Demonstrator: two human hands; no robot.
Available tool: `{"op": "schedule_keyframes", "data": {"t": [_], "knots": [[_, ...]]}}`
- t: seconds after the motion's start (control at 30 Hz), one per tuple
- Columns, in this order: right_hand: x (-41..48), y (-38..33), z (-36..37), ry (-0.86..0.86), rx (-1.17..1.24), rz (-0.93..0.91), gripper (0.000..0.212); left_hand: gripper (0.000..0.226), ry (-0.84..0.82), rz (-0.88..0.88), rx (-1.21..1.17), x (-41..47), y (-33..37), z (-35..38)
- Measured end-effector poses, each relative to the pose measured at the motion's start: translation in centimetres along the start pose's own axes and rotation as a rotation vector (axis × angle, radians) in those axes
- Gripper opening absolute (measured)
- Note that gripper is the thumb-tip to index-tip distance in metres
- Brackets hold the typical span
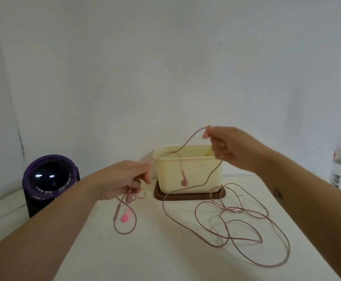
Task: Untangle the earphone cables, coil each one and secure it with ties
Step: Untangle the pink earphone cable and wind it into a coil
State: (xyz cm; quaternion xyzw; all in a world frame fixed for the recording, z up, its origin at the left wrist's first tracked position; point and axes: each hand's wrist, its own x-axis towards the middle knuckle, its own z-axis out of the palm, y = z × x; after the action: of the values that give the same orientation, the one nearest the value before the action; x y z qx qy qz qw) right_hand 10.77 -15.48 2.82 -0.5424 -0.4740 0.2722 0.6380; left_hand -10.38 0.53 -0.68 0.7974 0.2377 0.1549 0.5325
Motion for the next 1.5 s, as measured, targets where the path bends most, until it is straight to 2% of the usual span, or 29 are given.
{"op": "schedule_keyframes", "data": {"t": [0.1,0.2,0.27,0.43,0.5,0.57,0.63,0.73,0.8,0.87,0.9,0.93,1.03,1.07,1.17,1.3,1.43,1.5], "knots": [[0.4,-0.9,-1.2,0.166,0.474,-0.027,0.033,0.034,-0.072,0.032,-0.24,-0.2,-0.6,-0.5],[0.5,-1.0,-1.7,0.232,0.743,-0.102,0.036,0.022,0.11,0.079,-0.346,0.4,-1.2,-1.1],[0.5,-1.0,-1.6,0.288,0.699,-0.158,0.037,0.018,0.273,0.066,-0.232,0.9,-1.9,-1.7],[0.9,-0.1,-1.6,0.433,0.019,-0.234,0.029,0.011,0.438,-0.003,0.298,1.4,-3.8,-2.3],[1.0,0.8,-1.9,0.494,-0.418,-0.335,0.033,0.008,0.494,0.028,0.503,1.5,-4.3,-2.5],[1.5,2.2,-2.1,0.449,-0.896,-0.334,0.034,0.008,0.502,0.044,0.628,1.6,-5.0,-2.7],[1.6,3.8,-2.2,0.33,-1.24,-0.19,0.037,0.006,0.486,0.045,0.657,1.7,-5.6,-2.9],[1.5,5.9,-2.8,0.162,-1.582,-0.081,0.046,0.013,0.418,0.022,0.693,1.3,-5.3,-2.9],[1.3,6.9,-3.4,0.08,-1.682,-0.061,0.054,0.028,0.271,-0.016,0.815,0.8,-5.0,-2.9],[1.0,7.4,-4.0,0.007,-1.7,-0.035,0.06,0.032,0.165,-0.046,0.853,0.4,-4.9,-3.1],[0.9,7.7,-4.3,-0.022,-1.687,-0.026,0.06,0.032,0.154,-0.037,0.766,0.2,-4.9,-3.2],[0.8,7.9,-4.5,-0.05,-1.669,-0.019,0.059,0.032,0.17,-0.029,0.578,0.1,-4.9,-3.3],[0.6,8.6,-4.6,-0.119,-1.643,0.006,0.057,0.029,0.246,0.012,-0.271,0.2,-4.4,-3.1],[0.7,8.9,-4.6,-0.13,-1.629,0.021,0.055,0.029,0.238,0.025,-0.489,0.3,-4.2,-3.0],[0.6,9.3,-4.3,-0.076,-1.379,0.082,0.049,0.034,0.248,0.119,-0.91,0.6,-3.4,-2.2],[0.1,9.1,-4.7,0.112,-0.744,0.197,0.049,0.036,0.367,0.227,-1.174,1.0,-3.4,-2.0],[0.0,9.0,-5.3,0.452,-0.04,0.304,0.042,0.026,0.456,0.245,-1.249,1.5,-3.9,-1.8],[0.1,8.5,-5.5,0.569,0.299,0.311,0.038,0.026,0.488,0.236,-1.264,1.6,-4.2,-1.6]]}}
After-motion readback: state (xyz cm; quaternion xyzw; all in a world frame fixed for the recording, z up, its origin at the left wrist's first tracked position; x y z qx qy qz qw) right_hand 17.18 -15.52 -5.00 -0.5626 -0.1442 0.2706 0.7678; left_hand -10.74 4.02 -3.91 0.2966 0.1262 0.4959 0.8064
